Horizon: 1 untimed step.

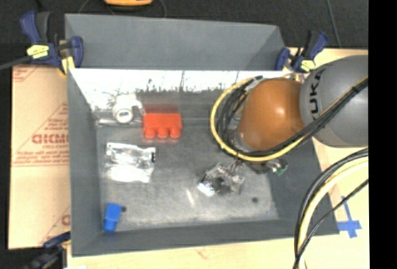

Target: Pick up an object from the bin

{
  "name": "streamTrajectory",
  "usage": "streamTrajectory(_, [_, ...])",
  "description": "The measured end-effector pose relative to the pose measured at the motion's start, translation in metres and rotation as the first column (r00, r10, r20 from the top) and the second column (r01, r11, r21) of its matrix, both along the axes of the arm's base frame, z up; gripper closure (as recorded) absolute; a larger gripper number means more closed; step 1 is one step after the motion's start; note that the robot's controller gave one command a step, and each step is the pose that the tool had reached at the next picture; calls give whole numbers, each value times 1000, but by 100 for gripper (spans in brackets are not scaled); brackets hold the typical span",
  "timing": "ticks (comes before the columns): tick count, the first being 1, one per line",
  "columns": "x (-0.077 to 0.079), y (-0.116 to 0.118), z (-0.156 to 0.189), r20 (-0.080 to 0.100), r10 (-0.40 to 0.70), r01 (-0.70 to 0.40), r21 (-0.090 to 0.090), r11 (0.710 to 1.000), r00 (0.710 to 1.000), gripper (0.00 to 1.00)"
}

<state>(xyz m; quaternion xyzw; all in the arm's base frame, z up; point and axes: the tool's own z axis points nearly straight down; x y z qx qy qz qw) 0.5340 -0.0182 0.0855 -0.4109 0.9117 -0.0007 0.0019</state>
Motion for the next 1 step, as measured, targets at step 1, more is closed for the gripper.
streamTrajectory(1, [3,0,54,5,16,-16,-1,1000,1000,100])
